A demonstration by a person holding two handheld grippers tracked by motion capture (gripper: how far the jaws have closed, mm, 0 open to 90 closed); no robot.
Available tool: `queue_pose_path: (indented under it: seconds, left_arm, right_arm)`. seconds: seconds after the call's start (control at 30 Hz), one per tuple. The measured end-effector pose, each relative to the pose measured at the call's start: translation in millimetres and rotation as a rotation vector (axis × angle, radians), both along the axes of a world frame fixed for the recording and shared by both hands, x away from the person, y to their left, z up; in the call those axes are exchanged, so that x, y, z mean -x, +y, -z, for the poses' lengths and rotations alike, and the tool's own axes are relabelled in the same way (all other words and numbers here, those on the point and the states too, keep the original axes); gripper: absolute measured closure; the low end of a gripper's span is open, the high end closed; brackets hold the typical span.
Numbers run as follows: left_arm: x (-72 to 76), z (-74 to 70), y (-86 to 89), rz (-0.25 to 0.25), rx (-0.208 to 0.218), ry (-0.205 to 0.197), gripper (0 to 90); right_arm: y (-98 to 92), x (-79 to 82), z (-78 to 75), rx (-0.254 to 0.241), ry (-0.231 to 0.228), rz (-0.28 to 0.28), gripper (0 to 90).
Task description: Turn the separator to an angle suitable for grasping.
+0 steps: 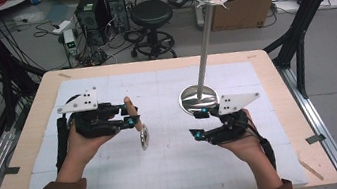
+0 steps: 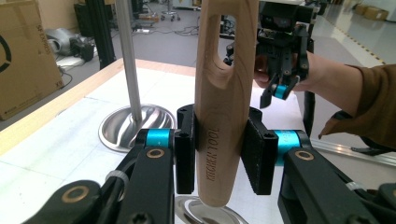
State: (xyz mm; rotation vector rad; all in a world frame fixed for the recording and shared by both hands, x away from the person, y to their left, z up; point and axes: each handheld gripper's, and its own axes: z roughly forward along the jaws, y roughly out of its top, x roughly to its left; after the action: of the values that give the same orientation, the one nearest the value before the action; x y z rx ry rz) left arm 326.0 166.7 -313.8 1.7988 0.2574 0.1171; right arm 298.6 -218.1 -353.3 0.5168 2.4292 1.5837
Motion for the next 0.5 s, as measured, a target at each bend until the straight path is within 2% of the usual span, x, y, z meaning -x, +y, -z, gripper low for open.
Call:
queue_pose_path:
  seconds: [0.2,0.3,0.5]
  left_arm:
    - [-1.3,0.1,4.7,-0.012,-0.012,0.003,68.8]
    - [-2.0,-0.4,6.9,-0.020,-0.002,0.010,68.8]
    - [-4.2,-1.5,11.1,-0.032,-0.003,0.011,68.8]
  right_arm:
    - [-14.5,-1.3,1.0,-0.013,-0.004,0.050,36.8]
    - [-19.2,-0.4,0.9,-0.010,-0.002,0.081,34.6]
    - [-25.6,-0.6,0.5,-0.014,-0.005,0.107,32.6]
